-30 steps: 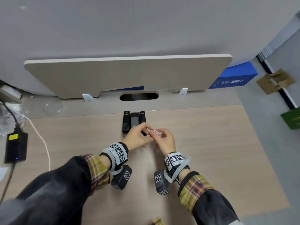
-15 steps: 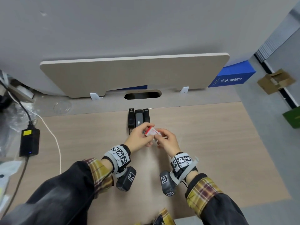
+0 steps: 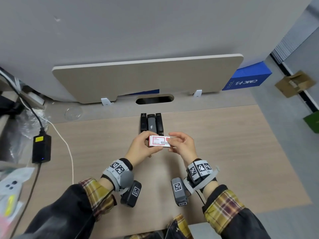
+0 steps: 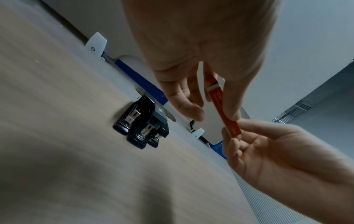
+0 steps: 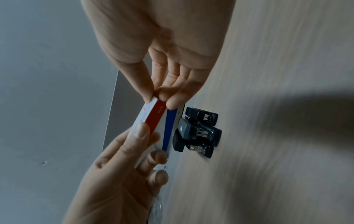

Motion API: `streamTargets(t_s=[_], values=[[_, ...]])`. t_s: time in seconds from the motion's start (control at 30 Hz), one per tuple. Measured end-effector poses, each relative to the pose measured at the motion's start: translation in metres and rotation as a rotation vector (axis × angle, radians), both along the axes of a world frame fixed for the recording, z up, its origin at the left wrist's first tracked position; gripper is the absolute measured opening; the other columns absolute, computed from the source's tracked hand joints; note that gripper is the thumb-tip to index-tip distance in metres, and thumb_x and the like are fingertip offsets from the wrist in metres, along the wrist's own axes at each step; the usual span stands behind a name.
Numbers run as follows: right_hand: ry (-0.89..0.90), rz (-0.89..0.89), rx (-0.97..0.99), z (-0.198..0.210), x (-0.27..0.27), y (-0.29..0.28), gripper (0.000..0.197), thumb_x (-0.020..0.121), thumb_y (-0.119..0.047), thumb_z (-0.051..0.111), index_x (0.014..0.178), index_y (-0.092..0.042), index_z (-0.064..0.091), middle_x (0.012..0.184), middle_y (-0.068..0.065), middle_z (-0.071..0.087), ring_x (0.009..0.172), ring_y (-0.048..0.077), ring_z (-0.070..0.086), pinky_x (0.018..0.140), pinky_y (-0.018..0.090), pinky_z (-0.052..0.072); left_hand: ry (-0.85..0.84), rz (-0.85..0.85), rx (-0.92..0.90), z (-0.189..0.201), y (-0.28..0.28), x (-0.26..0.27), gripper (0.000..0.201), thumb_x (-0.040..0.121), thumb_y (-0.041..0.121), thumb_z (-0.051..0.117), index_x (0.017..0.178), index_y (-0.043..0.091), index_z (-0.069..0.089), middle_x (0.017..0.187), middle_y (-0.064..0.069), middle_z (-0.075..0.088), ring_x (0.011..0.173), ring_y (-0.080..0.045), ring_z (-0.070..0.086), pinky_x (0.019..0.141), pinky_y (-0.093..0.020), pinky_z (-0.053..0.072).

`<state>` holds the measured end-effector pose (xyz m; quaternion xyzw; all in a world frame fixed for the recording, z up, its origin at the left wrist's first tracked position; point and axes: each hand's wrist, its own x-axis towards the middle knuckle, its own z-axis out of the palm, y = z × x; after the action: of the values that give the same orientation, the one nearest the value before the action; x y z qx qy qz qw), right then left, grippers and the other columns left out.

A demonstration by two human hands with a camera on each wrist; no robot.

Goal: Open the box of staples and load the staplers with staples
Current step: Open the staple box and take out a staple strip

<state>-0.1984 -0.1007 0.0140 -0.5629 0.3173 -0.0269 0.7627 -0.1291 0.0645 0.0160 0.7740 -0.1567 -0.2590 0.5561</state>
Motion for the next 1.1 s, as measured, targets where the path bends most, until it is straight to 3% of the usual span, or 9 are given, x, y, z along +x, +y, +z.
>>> streamTargets(t_s=[0.23, 0.4, 0.53, 0.63, 0.73, 0.9, 1.0, 1.1], values=[[-0.034, 0.118, -0.098, 0.016, -0.004, 0.005, 0.02, 0.089, -0.002, 0.059, 0.106, -0.009, 0.066, 0.091, 0.011, 0.072, 0.068, 0.013, 0.061, 0.052, 0.023, 0.047, 0.008, 0.028, 0.035, 0.006, 0.007, 0.002, 0.03, 0.074, 0.019, 0.084, 0.098, 0.018, 0.067, 0.081, -0.001, 0.068, 0.053, -0.009, 0.056, 0.044, -0.029, 0.049], [-0.046, 0.161, -0.206, 0.016, -0.002, 0.017, 0.024, 0.085, -0.003, 0.067, 0.107, -0.011, 0.066, 0.1, 0.014, 0.069, 0.072, 0.015, 0.061, 0.055, 0.024, 0.05, -0.02, 0.011, 0.039, 0.009, 0.003, 0.004, 0.033, 0.073, 0.02, 0.084, 0.1, 0.017, 0.065, 0.081, 0.006, 0.066, 0.054, 0.002, 0.054, 0.048, -0.015, 0.042], [-0.033, 0.048, -0.214, 0.012, -0.003, 0.011, 0.023, 0.083, 0.002, 0.064, 0.1, -0.014, 0.067, 0.097, 0.014, 0.069, 0.071, 0.017, 0.062, 0.055, 0.021, 0.051, 0.144, 0.064, -0.086, 0.011, 0.004, 0.007, 0.019, 0.087, 0.006, 0.069, 0.105, 0.008, 0.063, 0.072, -0.008, 0.064, 0.045, -0.018, 0.053, 0.04, -0.027, 0.045], [-0.015, 0.014, -0.221, 0.006, -0.003, 0.004, 0.024, 0.083, 0.004, 0.064, 0.1, -0.013, 0.066, 0.093, 0.011, 0.068, 0.073, 0.016, 0.063, 0.059, 0.023, 0.053, 0.236, 0.104, -0.108, 0.008, 0.006, 0.014, 0.02, 0.09, -0.008, 0.055, 0.105, 0.003, 0.063, 0.089, -0.012, 0.067, 0.048, -0.02, 0.058, 0.043, -0.029, 0.051], [-0.006, -0.012, -0.204, 0.001, -0.001, 0.001, 0.023, 0.083, 0.006, 0.064, 0.099, -0.01, 0.066, 0.088, 0.009, 0.067, 0.074, 0.015, 0.062, 0.067, 0.029, 0.057, 0.278, 0.084, -0.097, 0.006, 0.003, 0.016, 0.026, 0.089, -0.012, 0.049, 0.106, 0.002, 0.063, 0.098, -0.015, 0.067, 0.051, -0.023, 0.061, 0.045, -0.029, 0.053], [0.017, -0.081, -0.196, -0.006, 0.004, 0.0, 0.027, 0.081, 0.008, 0.066, 0.099, -0.011, 0.06, 0.092, 0.01, 0.061, 0.076, 0.021, 0.065, 0.066, 0.034, 0.059, 0.373, 0.122, -0.108, 0.001, -0.001, 0.02, 0.037, 0.09, -0.013, 0.035, 0.11, 0.0, 0.063, 0.087, -0.024, 0.063, 0.051, -0.022, 0.064, 0.047, -0.028, 0.056], [0.019, -0.104, -0.191, -0.008, 0.005, 0.0, 0.044, 0.079, 0.009, 0.067, 0.112, -0.015, 0.053, 0.102, 0.01, 0.056, 0.081, 0.026, 0.066, 0.064, 0.032, 0.059, 0.405, 0.141, -0.111, -0.005, -0.004, 0.022, 0.04, 0.09, -0.012, 0.032, 0.105, 0.003, 0.065, 0.085, -0.025, 0.064, 0.05, -0.021, 0.064, 0.046, -0.028, 0.055], [0.038, -0.038, -0.139, -0.008, 0.008, -0.002, 0.054, 0.08, 0.009, 0.066, 0.126, -0.015, 0.049, 0.107, 0.01, 0.056, 0.083, 0.022, 0.067, 0.064, 0.029, 0.059, 0.413, 0.141, -0.126, -0.01, -0.01, 0.023, 0.025, 0.096, -0.004, 0.042, 0.103, 0.003, 0.065, 0.085, -0.021, 0.064, 0.048, -0.018, 0.059, 0.043, -0.027, 0.053]])
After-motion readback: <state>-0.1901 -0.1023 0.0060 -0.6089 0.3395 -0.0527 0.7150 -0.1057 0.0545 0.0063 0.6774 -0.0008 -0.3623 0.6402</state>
